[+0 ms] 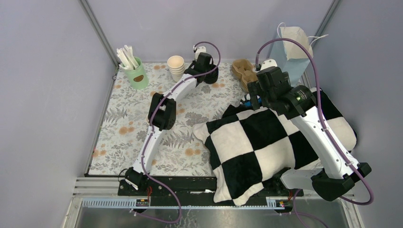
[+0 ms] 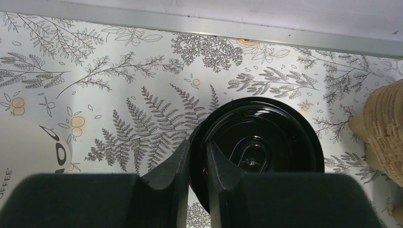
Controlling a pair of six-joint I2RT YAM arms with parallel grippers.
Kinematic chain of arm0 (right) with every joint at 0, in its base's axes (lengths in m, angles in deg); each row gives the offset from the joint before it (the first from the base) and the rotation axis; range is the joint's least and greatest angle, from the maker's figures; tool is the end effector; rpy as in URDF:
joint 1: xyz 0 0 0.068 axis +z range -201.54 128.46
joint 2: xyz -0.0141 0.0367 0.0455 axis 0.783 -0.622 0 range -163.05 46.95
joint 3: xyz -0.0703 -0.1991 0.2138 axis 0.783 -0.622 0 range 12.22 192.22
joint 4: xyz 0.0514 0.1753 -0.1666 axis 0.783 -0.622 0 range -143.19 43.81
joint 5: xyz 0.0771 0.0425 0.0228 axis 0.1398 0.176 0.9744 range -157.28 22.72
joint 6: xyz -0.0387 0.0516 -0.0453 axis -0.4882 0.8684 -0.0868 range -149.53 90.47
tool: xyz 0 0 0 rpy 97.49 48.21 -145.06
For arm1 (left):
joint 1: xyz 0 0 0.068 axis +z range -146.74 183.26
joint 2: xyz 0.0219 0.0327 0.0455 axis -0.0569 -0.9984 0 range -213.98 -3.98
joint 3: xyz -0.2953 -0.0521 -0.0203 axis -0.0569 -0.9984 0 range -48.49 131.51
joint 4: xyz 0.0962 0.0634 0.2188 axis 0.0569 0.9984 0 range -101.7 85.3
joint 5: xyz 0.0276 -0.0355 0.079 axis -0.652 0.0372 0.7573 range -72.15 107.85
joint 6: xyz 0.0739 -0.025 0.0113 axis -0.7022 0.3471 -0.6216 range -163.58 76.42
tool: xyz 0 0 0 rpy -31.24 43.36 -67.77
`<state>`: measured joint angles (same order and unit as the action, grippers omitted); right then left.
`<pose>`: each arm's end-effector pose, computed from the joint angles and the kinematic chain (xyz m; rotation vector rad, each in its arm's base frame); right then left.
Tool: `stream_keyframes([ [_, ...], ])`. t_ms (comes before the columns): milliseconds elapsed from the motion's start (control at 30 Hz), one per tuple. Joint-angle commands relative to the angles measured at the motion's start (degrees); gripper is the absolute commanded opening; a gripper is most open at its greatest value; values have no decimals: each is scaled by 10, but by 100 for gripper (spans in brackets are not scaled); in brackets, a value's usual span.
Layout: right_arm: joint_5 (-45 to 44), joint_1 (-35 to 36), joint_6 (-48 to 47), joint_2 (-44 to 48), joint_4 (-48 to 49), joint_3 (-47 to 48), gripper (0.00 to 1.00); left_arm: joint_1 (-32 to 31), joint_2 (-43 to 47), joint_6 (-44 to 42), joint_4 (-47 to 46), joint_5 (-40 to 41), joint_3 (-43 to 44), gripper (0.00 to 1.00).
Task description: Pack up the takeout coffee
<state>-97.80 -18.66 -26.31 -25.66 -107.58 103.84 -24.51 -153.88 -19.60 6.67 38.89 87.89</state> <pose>0.2102 0.0949 0.4350 -0.3052 2.1820 -0.2684 0.5660 -0.2707 0.1924 -0.1457 2.0851 -0.1570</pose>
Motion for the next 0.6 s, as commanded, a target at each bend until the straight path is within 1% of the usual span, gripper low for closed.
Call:
stream_keyframes([
  [0,-6,-4,-6,4,9,-2,100,5,7,0,-20,6,39,20],
  [300,-9,-4,-7,8,11,-2,100,4,23,2,-21,9,41,15],
  [467,-11,-4,-8,11,13,-2,100,6,27,3,-14,11,39,15],
  [567,-13,-4,-9,13,14,-2,100,9,29,8,-12,8,32,18],
])
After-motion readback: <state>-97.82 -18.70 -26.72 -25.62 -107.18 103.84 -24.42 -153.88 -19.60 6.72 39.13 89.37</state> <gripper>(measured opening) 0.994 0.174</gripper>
